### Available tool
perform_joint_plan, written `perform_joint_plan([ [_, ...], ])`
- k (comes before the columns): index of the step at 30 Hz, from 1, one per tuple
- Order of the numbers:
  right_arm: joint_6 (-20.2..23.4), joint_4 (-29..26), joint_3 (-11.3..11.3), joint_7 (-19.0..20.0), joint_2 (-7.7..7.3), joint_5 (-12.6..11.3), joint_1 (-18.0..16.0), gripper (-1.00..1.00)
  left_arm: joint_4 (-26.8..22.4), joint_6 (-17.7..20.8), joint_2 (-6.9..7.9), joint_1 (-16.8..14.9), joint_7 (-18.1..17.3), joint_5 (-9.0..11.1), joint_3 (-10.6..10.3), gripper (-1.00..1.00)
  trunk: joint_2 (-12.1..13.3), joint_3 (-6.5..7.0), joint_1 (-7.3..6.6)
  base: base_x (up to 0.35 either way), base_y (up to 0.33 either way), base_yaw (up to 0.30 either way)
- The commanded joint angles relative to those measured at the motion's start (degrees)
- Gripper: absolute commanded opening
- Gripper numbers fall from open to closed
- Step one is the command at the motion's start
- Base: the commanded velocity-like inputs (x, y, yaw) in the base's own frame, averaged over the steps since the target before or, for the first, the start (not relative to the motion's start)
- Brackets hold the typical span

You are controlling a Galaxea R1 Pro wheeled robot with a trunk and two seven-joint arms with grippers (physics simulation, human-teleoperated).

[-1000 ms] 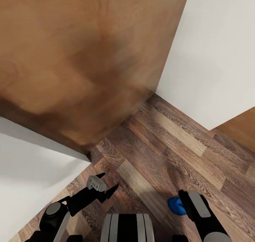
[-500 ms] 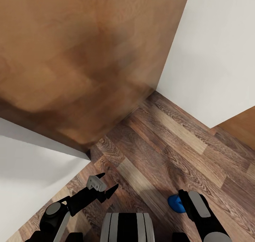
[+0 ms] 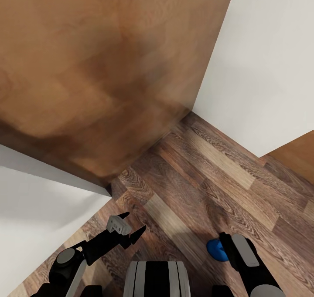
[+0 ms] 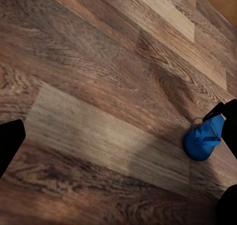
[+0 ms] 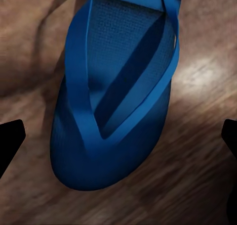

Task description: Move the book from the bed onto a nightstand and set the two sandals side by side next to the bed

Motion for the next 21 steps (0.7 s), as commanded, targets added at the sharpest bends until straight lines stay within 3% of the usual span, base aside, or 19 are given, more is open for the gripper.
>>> perform_joint_plan([
  [1,0.33,-0.12,-0.06,-0.27,0.21,-0.11,-0.02,1.0,-0.05,0.48,0.03,-0.02,-0.06,0.35,-0.03,1.0,-0.01,-0.03,-0.01,0.0,0.0,0.0],
  [9,0.39,-0.31,-0.17,-0.21,1.08,-0.55,0.0,1.0,-0.05,0.48,0.03,-0.02,-0.06,0.35,-0.06,1.0,-0.01,-0.03,-0.01,0.0,0.0,0.0],
  [11,0.41,-0.33,-0.24,-0.19,1.07,-1.94,-0.01,1.0,0.0,0.48,0.03,-0.02,-0.06,0.35,-0.06,1.0,-0.01,-0.03,-0.01,0.0,0.0,0.0],
  [16,0.51,-0.35,-0.32,-0.18,1.01,-10.02,0.01,1.0,0.03,0.48,0.03,-0.02,-0.06,0.27,-0.07,1.0,-0.01,-0.03,-0.01,0.0,0.0,0.0],
  [21,0.52,-0.35,-0.33,-0.18,1.01,-13.38,0.04,1.0,0.04,0.48,0.03,-0.02,-0.04,0.24,-0.09,1.0,-0.01,-0.03,-0.01,0.0,0.0,0.0],
])
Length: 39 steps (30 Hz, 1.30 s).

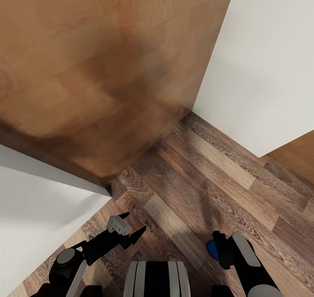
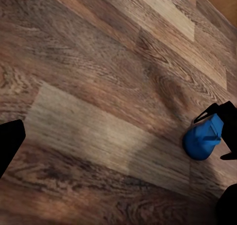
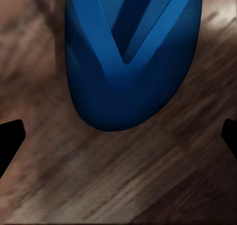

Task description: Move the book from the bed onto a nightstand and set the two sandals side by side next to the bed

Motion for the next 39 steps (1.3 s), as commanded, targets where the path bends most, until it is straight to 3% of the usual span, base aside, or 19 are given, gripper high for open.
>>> perform_joint_plan([
  [1,0.47,-0.1,-0.27,-0.26,0.06,-0.23,-0.01,1.0,-0.05,0.48,0.03,-0.02,-0.02,0.3,-0.06,1.0,-0.01,-0.03,-0.01,0.0,0.0,0.0],
  [33,-0.32,-0.1,-0.83,0.35,-0.08,-0.5,-0.04,1.0,-0.05,0.48,-0.05,-0.02,0.02,0.17,-0.07,1.0,-0.01,-0.03,-0.01,0.0,0.0,0.0],
  [39,-0.32,-0.1,-0.87,0.35,-0.11,-0.5,-0.05,1.0,-0.05,0.48,-0.05,-0.02,0.01,0.17,-0.09,1.0,-0.09,-1.36,0.15,0.0,0.0,0.0],
])
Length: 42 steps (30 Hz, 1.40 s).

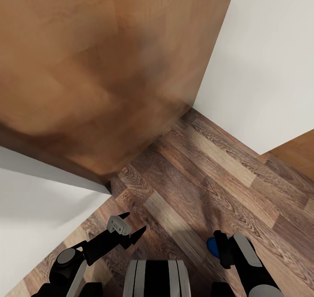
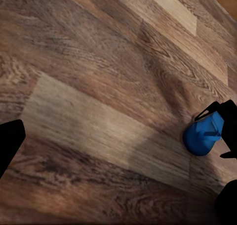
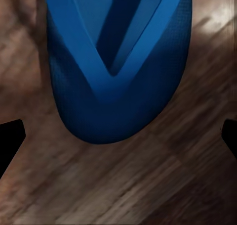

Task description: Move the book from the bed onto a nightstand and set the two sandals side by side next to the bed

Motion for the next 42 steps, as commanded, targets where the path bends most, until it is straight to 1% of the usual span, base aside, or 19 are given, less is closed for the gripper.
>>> perform_joint_plan([
  [1,0.46,-0.1,-0.26,-0.27,0.04,0.03,-0.03,1.0,-0.05,0.48,0.03,-0.02,-0.06,0.33,-0.03,1.0,-0.03,-0.26,0.01,0.0,0.0,0.0],
  [2,0.46,-0.1,-0.27,-0.27,0.01,0.03,-0.03,1.0,-0.05,0.48,0.03,-0.02,-0.06,0.33,-0.03,1.0,-0.04,-0.48,0.04,0.0,0.0,0.0],
  [9,0.46,-0.21,-0.27,-0.27,-0.1,0.03,0.0,1.0,-0.05,0.48,0.03,-0.02,-0.03,0.33,-0.03,1.0,-0.04,-0.48,0.04,0.0,0.0,0.0],
  [17,0.52,-1.93,-0.23,-0.09,-0.16,0.03,0.0,1.0,-0.05,0.48,0.03,-0.02,0.02,0.33,-0.03,1.0,-0.04,-0.48,0.04,0.0,0.0,0.0],
  [20,0.54,-2.06,-0.2,1.93,-0.17,0.03,0.0,1.0,-0.05,0.48,0.03,-0.02,0.02,0.33,-0.03,1.0,-0.04,-0.48,0.04,0.0,0.0,0.0],
  [22,0.54,-2.09,-0.19,3.96,-0.19,0.03,0.02,1.0,-0.05,0.46,0.03,-0.02,0.02,0.33,-0.03,1.0,-0.04,-0.48,0.04,0.0,0.0,0.0],
  [24,0.55,-2.11,-0.24,4.94,-0.2,0.03,0.01,1.0,-0.05,0.44,0.03,-0.02,0.03,0.33,-0.03,1.0,-0.04,-0.48,0.04,0.0,0.0,0.0],
  [34,0.46,-2.12,-0.27,5.61,-0.27,0.03,-0.01,1.0,-0.05,0.46,-0.03,-0.02,0.11,0.33,-0.05,1.0,-0.04,-0.48,0.04,0.0,0.0,0.0],
  [42,0.46,-2.04,-0.27,5.62,-0.25,0.03,-0.03,1.0,-0.03,0.48,-0.05,-0.02,0.11,0.32,-0.06,1.0,-0.15,-2.25,0.25,0.0,0.0,0.0],
])
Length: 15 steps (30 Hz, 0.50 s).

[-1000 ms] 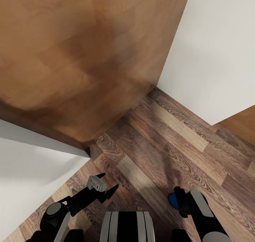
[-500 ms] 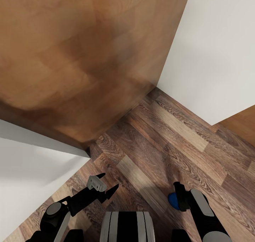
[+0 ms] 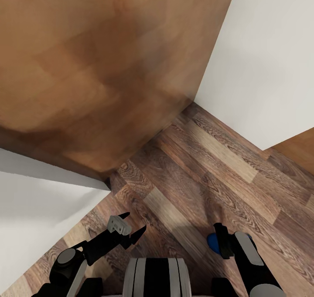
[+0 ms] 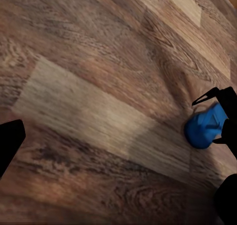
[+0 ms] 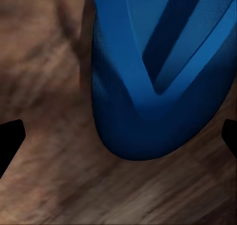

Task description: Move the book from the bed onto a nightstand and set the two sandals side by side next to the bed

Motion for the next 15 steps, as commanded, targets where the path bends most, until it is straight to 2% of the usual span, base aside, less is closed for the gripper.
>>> perform_joint_plan([
  [1,0.31,-0.09,-0.16,-0.29,0.02,-0.14,0.0,1.0,-0.06,0.48,0.03,-0.02,-0.06,0.31,-0.04,1.0,-0.03,-0.26,0.01,0.0,0.0,0.0],
  [6,0.31,-0.08,-0.16,-0.29,0.02,-0.14,0.0,1.0,-0.06,0.48,0.03,-0.02,-0.06,0.26,0.0,1.0,-0.09,-1.37,0.14,0.0,0.0,0.0],
  [15,0.31,-0.08,-0.16,-0.29,0.01,-0.14,-0.01,1.0,-0.07,0.45,0.03,-0.02,-0.06,0.28,0.0,1.0,-0.09,-1.37,0.14,0.0,0.0,0.0],
])
